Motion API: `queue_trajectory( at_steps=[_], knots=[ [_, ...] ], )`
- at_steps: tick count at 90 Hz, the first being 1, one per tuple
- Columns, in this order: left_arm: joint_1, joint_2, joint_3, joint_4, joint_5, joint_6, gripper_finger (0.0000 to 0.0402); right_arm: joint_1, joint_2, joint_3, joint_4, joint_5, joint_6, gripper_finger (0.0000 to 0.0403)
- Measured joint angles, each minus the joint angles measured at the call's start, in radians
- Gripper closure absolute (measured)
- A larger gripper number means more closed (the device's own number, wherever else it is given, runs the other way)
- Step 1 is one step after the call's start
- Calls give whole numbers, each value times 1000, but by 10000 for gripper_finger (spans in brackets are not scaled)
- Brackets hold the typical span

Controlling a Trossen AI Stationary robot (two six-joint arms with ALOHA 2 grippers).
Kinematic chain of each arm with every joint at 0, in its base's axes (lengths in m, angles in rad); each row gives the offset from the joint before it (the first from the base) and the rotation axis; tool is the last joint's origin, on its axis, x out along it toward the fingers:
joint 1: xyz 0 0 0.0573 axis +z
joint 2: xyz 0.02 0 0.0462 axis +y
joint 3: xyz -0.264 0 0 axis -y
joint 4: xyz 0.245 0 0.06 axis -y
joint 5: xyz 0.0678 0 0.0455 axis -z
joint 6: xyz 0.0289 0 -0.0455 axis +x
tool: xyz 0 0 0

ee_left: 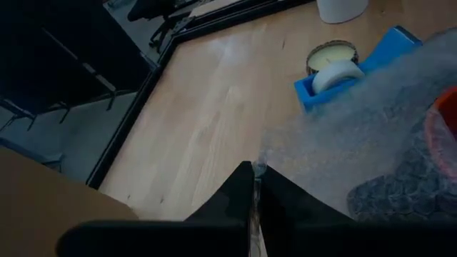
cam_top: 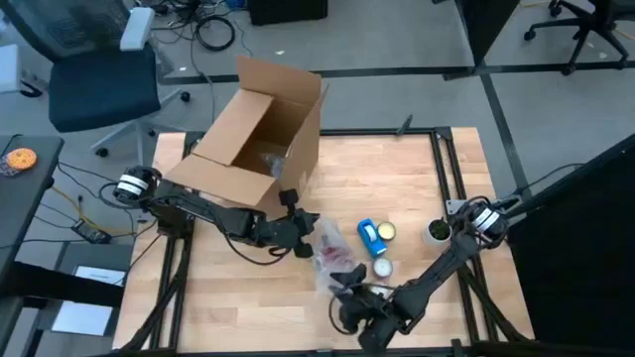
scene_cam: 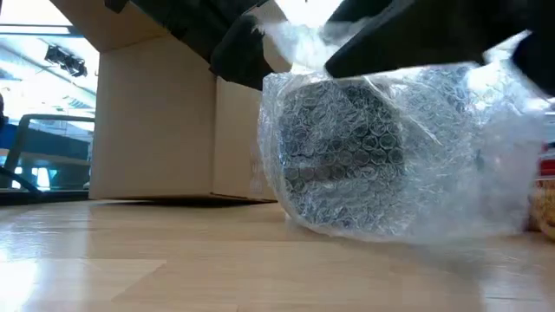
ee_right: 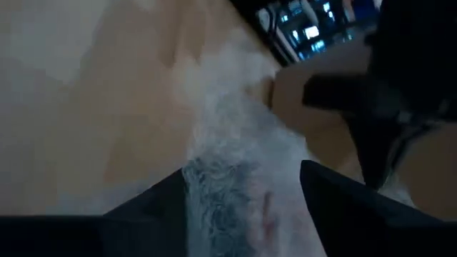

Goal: Wrap mug
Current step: Wrap the mug with the bubble wrap

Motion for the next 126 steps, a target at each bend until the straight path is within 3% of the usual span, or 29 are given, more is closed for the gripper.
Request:
queue_trajectory(
  at_steps=[16, 38, 50, 65, 84, 100, 116, 126],
  knots=[
    [0, 0, 0, 0, 0, -2, 402, -21, 0, 0, 3, 31, 11, 248],
    [0, 0, 0, 0, 0, 0, 402, -7, 0, 45, -2, 26, 20, 392],
    [-1, 0, -1, -1, 0, 39, 402, -3, -1, 90, -9, -36, 56, 400],
    [-11, 0, -3, 21, 11, 135, 402, -5, -16, 166, -138, -173, 159, 403],
    [-61, 1, -4, 82, 19, 328, 402, -34, -84, 214, -347, -374, 384, 403],
    [-86, 1, -3, 95, 25, 390, 402, -52, -135, 214, -428, -564, 494, 403],
    [-109, 1, -2, 109, 139, 446, 402, -69, -149, 214, -427, -775, 517, 403],
    [-128, 1, -2, 131, 183, 468, 402, -79, -149, 214, -428, -854, 520, 403]
  ],
)
